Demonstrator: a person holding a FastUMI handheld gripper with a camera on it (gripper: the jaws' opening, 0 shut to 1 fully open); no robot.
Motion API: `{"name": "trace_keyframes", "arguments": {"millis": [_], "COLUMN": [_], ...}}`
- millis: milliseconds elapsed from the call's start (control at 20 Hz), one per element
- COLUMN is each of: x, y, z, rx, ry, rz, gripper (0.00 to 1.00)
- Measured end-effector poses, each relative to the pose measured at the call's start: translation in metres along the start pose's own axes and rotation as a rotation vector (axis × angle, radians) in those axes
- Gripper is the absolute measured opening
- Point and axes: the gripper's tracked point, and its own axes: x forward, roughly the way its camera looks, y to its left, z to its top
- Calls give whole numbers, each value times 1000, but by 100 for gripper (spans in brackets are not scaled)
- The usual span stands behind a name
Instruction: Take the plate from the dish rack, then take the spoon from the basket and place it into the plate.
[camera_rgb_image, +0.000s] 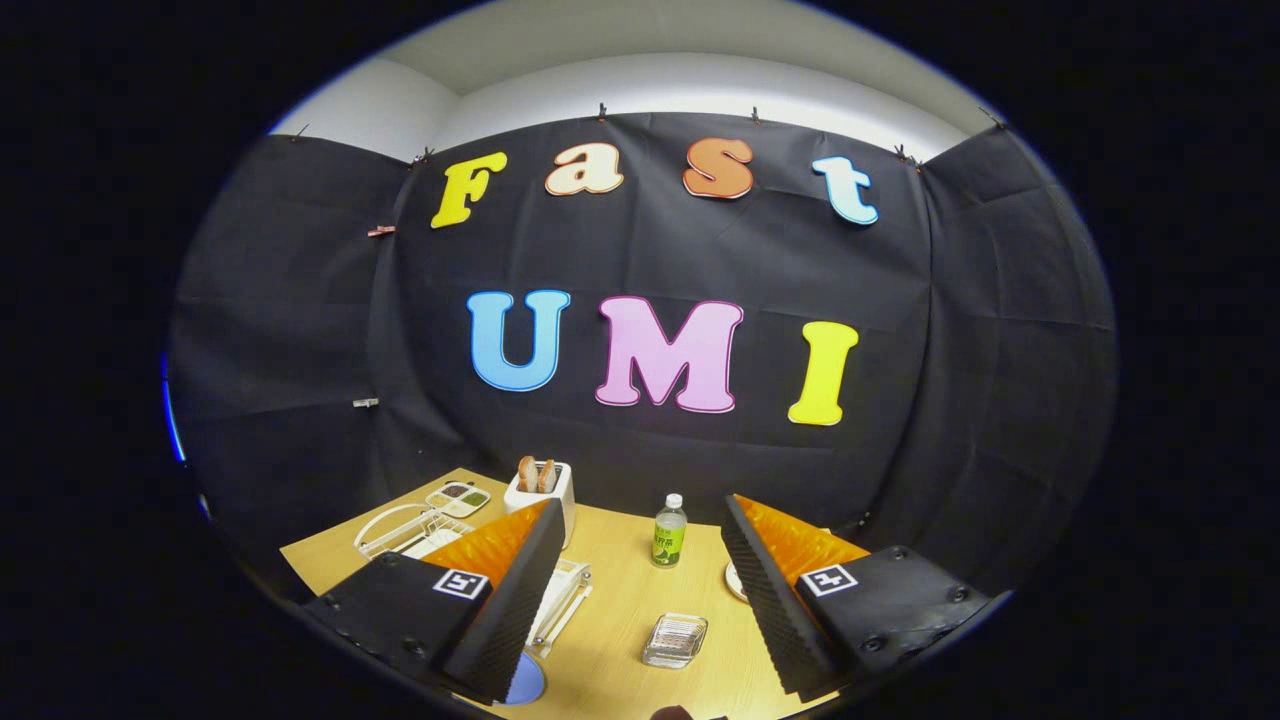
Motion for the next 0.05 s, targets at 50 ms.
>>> {"name": "trace_keyframes", "arguments": {"millis": [50], "x": [2], "y": [-3], "z": [-3], "rx": [1], "ry": [8], "rz": [5], "gripper": [97]}}
